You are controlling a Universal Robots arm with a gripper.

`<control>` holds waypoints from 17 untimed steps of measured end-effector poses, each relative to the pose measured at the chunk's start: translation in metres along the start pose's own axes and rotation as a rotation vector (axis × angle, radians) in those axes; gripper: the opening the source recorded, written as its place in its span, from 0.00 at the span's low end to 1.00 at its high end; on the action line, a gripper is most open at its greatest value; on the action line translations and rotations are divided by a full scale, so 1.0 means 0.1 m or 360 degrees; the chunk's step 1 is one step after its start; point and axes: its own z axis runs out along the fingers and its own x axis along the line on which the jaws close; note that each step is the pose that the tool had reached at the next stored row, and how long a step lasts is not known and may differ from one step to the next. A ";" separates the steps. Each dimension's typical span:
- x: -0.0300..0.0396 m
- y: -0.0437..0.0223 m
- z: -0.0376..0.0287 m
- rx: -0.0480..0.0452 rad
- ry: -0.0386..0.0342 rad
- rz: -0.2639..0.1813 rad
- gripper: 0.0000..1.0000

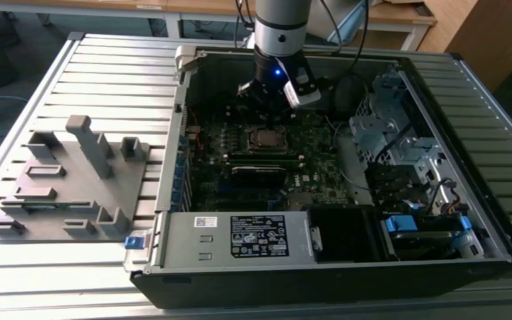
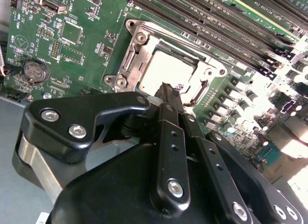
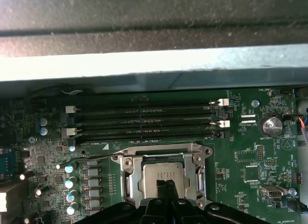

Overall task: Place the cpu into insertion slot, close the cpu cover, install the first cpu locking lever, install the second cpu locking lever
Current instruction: 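Install the first cpu locking lever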

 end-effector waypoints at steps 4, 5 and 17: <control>0.000 0.000 -0.011 0.0000 0.0000 0.0000 0.10; 0.003 0.000 -0.011 0.0000 0.0000 0.0000 0.10; 0.021 -0.016 -0.010 0.0000 -0.0002 0.0000 0.10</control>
